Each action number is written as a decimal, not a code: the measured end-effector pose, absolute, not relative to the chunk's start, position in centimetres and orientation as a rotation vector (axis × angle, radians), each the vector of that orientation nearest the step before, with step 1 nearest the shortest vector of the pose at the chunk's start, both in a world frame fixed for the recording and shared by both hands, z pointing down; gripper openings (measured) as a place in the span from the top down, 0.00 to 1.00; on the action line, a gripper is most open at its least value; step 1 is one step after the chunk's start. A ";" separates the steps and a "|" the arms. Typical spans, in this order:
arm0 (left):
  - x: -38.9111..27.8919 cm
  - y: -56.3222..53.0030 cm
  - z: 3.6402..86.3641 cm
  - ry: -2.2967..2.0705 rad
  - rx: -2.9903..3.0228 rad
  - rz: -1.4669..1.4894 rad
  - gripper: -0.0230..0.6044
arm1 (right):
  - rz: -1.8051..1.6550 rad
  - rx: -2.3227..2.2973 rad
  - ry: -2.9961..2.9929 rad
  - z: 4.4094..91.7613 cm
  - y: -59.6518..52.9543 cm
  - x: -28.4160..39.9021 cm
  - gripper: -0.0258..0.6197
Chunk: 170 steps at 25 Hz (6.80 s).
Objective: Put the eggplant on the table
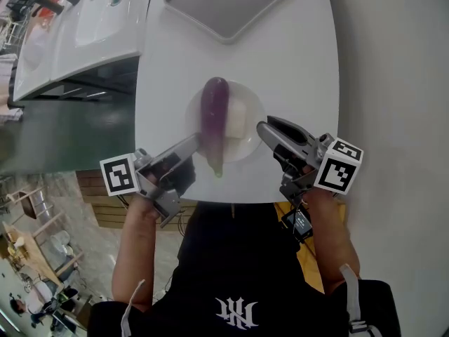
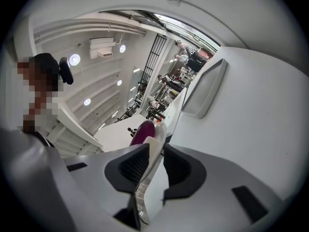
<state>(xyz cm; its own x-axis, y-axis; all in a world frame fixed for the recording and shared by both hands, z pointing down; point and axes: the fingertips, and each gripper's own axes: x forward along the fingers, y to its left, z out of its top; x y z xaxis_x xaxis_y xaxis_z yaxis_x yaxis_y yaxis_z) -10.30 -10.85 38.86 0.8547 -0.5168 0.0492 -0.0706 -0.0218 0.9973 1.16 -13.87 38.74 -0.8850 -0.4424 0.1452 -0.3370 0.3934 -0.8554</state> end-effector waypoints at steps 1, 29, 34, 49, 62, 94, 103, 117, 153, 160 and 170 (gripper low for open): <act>-10.3 -10.9 39.0 -0.479 1.568 -0.374 0.93 | -1.523 -0.721 2.526 38.9 -14.0 1.2 0.85; -8.9 -11.3 45.0 -0.621 1.627 -0.075 0.94 | -1.791 -0.935 2.397 45.3 -13.8 3.1 0.92; -8.6 -11.3 45.8 -0.655 1.664 -0.010 0.94 | -1.816 -0.961 2.394 46.0 -13.5 3.4 0.92; -8.3 -11.4 48.1 -0.702 1.744 0.186 0.93 | -1.917 -1.033 2.357 48.2 -12.6 3.9 0.93; -8.5 -11.3 48.7 -0.723 1.777 0.273 0.92 | -1.966 -1.035 2.346 48.8 -12.1 3.8 0.93; -9.1 -12.3 50.8 -0.881 2.051 0.990 0.78 | -1.959 -1.117 2.548 50.2 -11.5 3.2 0.93; -9.0 -12.5 50.8 -0.863 2.057 1.017 0.77 | -1.883 -1.183 2.735 50.6 -11.7 3.1 0.92; -8.6 -12.3 50.4 -0.854 2.076 1.024 0.75 | -1.447 -1.388 3.193 50.2 -12.0 3.5 0.84; -13.2 -8.2 49.0 -1.008 2.197 0.686 0.79 | -0.323 -1.462 3.628 47.7 -10.3 1.8 0.87; -12.4 -4.6 45.8 -0.895 2.298 0.441 0.95 | -0.810 -1.074 3.272 41.1 -4.9 1.2 0.91; -10.7 3.9 36.3 -0.479 2.219 -0.237 0.95 | -0.945 -0.891 3.033 34.1 4.6 0.6 0.93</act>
<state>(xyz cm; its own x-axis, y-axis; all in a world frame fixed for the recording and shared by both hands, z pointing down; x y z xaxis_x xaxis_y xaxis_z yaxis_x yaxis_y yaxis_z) -10.72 3.88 36.34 0.9095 -0.4157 -0.0078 -0.2586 -0.5804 0.7722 0.58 4.58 34.10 -0.8425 -0.4487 0.2981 -0.5386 0.6919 -0.4808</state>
